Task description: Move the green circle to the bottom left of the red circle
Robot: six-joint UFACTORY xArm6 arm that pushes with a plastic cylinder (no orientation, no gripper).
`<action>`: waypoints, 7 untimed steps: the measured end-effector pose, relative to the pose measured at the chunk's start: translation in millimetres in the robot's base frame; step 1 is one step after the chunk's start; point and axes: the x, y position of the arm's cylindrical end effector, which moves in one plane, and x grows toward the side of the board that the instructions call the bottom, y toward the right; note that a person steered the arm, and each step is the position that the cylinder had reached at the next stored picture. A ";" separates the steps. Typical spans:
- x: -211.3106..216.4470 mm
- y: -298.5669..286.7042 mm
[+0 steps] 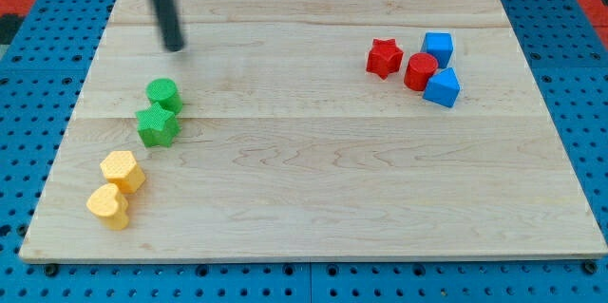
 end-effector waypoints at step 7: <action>134.4 292.1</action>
